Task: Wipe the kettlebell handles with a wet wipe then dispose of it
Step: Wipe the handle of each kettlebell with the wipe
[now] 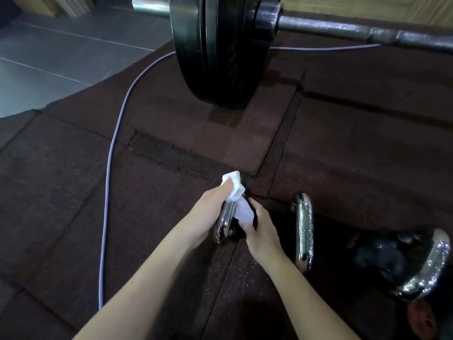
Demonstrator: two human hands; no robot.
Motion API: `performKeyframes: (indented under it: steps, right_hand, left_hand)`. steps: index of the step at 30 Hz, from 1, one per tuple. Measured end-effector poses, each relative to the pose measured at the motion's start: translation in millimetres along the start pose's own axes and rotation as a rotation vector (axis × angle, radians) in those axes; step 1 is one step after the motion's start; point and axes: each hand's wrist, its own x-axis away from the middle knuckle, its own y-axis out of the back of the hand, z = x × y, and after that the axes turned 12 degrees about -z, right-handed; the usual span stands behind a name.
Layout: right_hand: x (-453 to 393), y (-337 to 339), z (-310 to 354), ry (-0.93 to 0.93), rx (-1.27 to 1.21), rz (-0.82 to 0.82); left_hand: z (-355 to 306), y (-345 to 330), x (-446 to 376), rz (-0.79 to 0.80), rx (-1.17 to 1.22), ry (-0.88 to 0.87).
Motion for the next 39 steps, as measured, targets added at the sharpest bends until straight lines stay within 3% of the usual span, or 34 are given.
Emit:
performKeyframes:
  steps: [8,13,18,24,29,33,35,37,39]
  right_hand:
    - [0,-2,0,0.006,-0.008,-0.019]
    - [0,-2,1,0.008,-0.005,-0.014]
    - [0,-1,0,-0.003,-0.027,-0.002]
    - [1,-2,0,-0.005,-0.045,-0.02]
    - [1,-1,-1,0.016,-0.025,0.003]
    - [1,-2,-1,0.023,-0.037,-0.014]
    - [0,-2,-1,0.027,-0.041,-0.011]
    - [1,-2,-2,0.036,-0.038,0.0]
    - [2,-2,-3,0.038,-0.041,-0.007]
  left_hand:
    - [40,20,48,-0.128,-0.085,-0.287]
    - [3,5,14,-0.119,0.006,-0.209]
    - [11,3,26,-0.108,-0.23,-0.28]
    - [63,8,65,-0.248,-0.42,-0.309]
    - [19,-18,33,-0.386,-0.511,-0.331]
    - [-20,-31,-3,-0.355,-0.637,-0.357]
    - [-22,-26,2,-0.288,-0.893,-0.431]
    - [-5,-23,9,-0.292,-0.761,-0.477]
    - [17,-20,25,-0.438,-0.66,-0.502]
